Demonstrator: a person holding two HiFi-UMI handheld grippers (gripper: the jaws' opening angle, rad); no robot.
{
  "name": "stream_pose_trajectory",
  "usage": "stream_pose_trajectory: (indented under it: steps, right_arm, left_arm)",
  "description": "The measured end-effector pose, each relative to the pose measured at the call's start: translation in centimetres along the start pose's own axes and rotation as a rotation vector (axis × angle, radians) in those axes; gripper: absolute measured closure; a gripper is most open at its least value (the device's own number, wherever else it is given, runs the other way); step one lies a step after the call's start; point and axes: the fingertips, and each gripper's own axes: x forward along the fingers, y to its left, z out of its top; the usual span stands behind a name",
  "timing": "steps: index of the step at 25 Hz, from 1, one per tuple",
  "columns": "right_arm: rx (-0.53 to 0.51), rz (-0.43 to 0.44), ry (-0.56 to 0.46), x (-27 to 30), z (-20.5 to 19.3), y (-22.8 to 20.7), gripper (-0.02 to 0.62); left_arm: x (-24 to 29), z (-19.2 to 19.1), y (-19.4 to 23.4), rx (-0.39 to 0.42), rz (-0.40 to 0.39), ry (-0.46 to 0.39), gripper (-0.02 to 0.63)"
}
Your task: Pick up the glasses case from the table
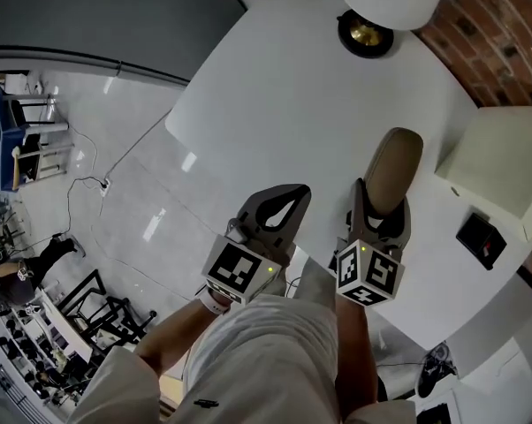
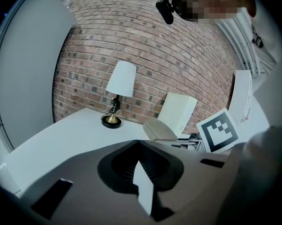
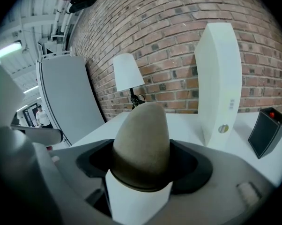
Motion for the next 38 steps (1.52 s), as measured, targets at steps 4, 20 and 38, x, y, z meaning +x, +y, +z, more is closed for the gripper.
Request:
stream_pose_trajectory:
  steps: [4, 20, 38]
  right_arm:
    - [-0.003, 0.025, -0.012, -1.1, 1.9, 0.9, 0.224]
    - [0.008, 0.183, -0.094, -6.4, 10.3, 3.3, 0.224]
    - [-0.085, 0.268, -0.23, -14.3, 18.2, 0.9, 0.224]
  left_arm:
    - [-1.1, 0.5, -0.3, 0.037, -0.007, -0.008, 0.604]
    - [-5.5, 6.6, -1.9, 0.024, 0.015, -0.121, 0.604]
    - [-9.8, 11.5, -4.9, 0.04, 0.058, -0.227, 0.604]
